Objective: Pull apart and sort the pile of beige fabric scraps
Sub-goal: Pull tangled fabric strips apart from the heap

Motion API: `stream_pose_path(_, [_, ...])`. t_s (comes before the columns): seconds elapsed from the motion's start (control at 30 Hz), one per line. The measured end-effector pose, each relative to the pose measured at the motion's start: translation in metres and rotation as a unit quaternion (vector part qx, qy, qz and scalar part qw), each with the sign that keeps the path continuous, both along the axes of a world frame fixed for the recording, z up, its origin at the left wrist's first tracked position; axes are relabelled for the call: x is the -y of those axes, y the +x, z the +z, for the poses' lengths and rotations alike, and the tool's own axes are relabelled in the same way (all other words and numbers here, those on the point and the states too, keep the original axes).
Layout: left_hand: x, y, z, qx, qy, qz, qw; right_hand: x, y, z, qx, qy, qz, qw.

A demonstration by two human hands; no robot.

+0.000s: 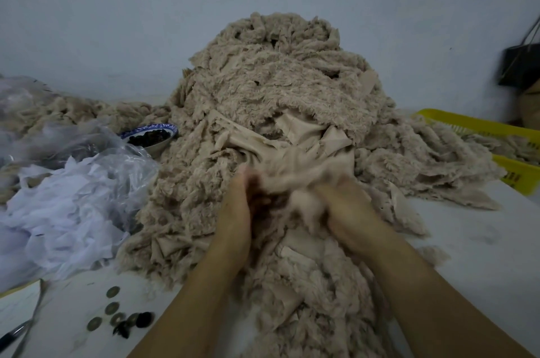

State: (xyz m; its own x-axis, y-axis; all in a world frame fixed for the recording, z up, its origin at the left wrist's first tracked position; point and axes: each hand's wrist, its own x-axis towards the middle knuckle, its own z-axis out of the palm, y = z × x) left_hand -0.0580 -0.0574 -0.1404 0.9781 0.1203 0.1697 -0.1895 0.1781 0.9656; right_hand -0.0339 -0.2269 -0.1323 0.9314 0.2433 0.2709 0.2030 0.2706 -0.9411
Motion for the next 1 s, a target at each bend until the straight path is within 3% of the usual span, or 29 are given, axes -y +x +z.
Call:
stream_pose_path(0.03, [0.000, 0.002, -0.001, 0.000, 0.003, 0.018, 1.000, 0.009, 0.003, 0.008, -0.036, 0.185, 0.012, 0.982])
stream_pose_path(0.07, [-0.001, 0.004, -0.001, -0.010, 0.002, 0.034, 0.999, 0.020, 0.006, 0.014, -0.055, 0.348, 0.024, 0.935])
stream_pose_path(0.1, [-0.001, 0.006, -0.001, -0.021, 0.012, 0.044, 0.999, 0.028, 0.009, 0.017, -0.076, 0.440, 0.017, 0.894])
stream_pose_path(0.13, [-0.001, 0.007, -0.004, -0.026, 0.033, 0.046, 0.998, 0.031, 0.010, 0.018, -0.110, 0.465, -0.001, 0.878])
stream_pose_path(0.2, [0.000, 0.007, -0.009, -0.020, 0.087, 0.039, 0.995, 0.020, 0.008, 0.012, -0.170, 0.334, -0.044, 0.926])
stream_pose_path(0.27, [0.001, 0.006, -0.012, -0.014, 0.108, 0.045, 0.993, 0.000, 0.003, 0.003, -0.143, 0.141, -0.078, 0.977])
stream_pose_path(0.37, [0.002, 0.003, -0.013, -0.023, 0.149, 0.028, 0.988, -0.018, 0.000, -0.003, -0.121, 0.032, -0.104, 0.987])
stream_pose_path(0.53, [0.011, -0.007, -0.011, 0.046, 0.275, -0.060, 0.958, -0.011, 0.000, -0.001, -0.110, 0.091, -0.059, 0.988])
stream_pose_path(0.63, [0.022, -0.009, -0.013, 0.118, 0.354, -0.082, 0.924, -0.015, -0.002, -0.004, -0.104, 0.063, -0.009, 0.993])
stream_pose_path(0.77, [0.025, -0.010, -0.012, 0.073, 0.312, -0.096, 0.942, -0.020, -0.003, -0.010, -0.086, 0.000, 0.030, 0.996])
stream_pose_path(0.87, [0.021, -0.011, -0.010, 0.047, 0.295, -0.122, 0.947, -0.022, 0.001, -0.014, -0.081, -0.024, -0.022, 0.996])
stream_pose_path(1.0, [0.014, -0.015, -0.004, -0.008, 0.186, -0.156, 0.970, 0.007, 0.014, -0.012, -0.175, 0.161, -0.128, 0.963])
